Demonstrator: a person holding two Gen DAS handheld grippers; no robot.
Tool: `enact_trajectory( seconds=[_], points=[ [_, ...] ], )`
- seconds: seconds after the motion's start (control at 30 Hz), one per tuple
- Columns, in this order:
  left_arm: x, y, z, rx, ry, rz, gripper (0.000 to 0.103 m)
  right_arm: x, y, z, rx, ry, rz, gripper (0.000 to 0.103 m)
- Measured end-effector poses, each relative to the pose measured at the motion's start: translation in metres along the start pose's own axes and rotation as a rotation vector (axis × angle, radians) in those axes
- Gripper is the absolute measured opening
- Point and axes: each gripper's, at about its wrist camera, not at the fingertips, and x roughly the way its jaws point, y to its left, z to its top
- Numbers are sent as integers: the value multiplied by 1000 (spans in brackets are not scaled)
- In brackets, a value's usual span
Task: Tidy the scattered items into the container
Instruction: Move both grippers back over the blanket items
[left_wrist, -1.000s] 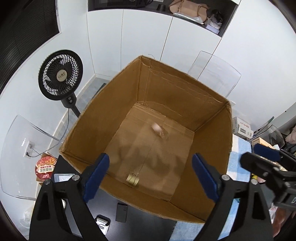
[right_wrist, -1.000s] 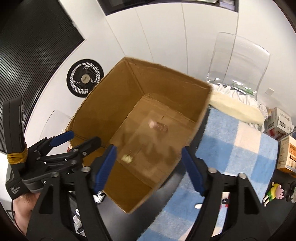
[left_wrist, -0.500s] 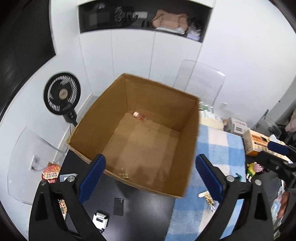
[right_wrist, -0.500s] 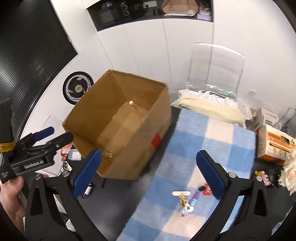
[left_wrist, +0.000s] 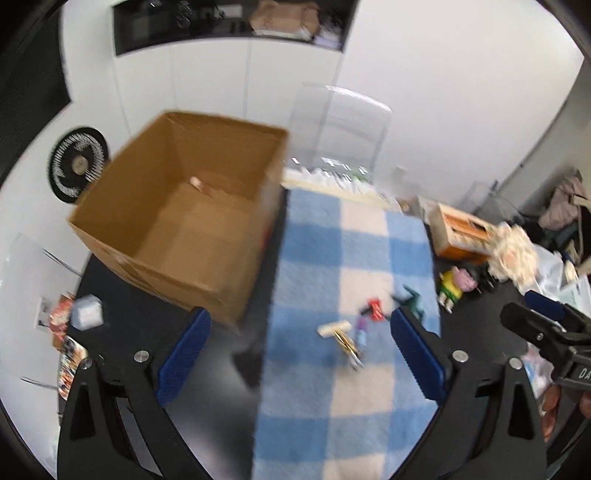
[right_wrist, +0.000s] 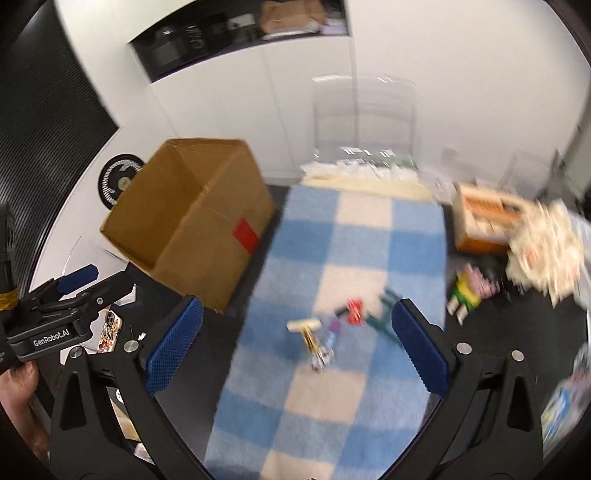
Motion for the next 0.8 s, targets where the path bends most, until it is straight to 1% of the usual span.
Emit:
enact_trajectory(
  seconds=[0.1, 0.3, 0.57, 0.67, 0.8],
  points=[
    [6, -18, -14, 22, 34, -34, 97, -9, -25, -24, 39, 14, -24, 103],
    [13, -46, -40, 81, 71, -48, 97, -19, -66, -71, 119, 40, -51, 103],
    [34, -61, -69, 119, 147, -52, 97, -17, -87, -105, 155, 58, -54, 103],
    [43, -67, -76, 142, 168, -61, 97, -12, -89, -112, 151, 63, -50, 103],
    [63, -75, -81, 163, 189, -48, 97, 1, -95, -116, 159, 72, -36, 103]
  ],
)
